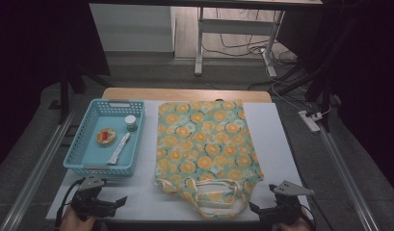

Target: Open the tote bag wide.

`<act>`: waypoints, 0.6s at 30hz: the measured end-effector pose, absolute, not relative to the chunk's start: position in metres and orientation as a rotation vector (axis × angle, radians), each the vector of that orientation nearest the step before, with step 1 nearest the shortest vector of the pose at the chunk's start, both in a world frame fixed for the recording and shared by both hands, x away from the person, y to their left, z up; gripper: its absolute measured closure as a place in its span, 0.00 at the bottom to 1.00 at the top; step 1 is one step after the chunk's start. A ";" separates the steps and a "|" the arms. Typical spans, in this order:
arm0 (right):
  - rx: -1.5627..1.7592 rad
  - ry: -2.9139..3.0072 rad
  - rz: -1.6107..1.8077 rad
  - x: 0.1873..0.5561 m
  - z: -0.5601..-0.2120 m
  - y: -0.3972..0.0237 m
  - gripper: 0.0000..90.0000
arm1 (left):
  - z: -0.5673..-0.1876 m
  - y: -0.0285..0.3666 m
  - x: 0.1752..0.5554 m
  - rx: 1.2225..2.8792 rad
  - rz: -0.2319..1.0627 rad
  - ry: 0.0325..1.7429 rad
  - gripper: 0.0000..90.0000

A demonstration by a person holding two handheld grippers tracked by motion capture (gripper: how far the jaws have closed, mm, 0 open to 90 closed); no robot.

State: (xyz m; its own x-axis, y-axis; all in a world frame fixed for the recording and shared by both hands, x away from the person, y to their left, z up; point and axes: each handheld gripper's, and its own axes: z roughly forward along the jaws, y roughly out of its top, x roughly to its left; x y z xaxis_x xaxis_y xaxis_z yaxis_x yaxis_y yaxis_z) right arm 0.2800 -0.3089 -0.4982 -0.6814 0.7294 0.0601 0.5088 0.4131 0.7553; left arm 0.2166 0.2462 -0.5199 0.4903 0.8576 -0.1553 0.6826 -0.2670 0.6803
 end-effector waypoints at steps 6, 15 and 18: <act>1.050 2.403 1.158 0.278 -0.496 -0.306 0.00 | -0.520 0.246 0.217 2.033 0.316 1.260 0.00; 0.978 2.409 1.183 0.275 -0.493 -0.295 0.00 | -0.520 0.246 0.217 2.035 0.316 1.258 0.00; 0.972 2.414 1.186 0.275 -0.492 -0.291 0.00 | -0.520 0.246 0.217 2.034 0.313 1.261 0.00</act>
State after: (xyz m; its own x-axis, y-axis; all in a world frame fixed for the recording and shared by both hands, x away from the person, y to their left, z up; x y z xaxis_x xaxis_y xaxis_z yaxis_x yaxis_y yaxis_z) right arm 0.2748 -0.2914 -0.4918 -0.7342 0.6776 0.0417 0.4472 0.4365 0.7807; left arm 0.2169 0.2459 -0.5202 0.4942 0.8551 -0.1566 0.6825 -0.2701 0.6791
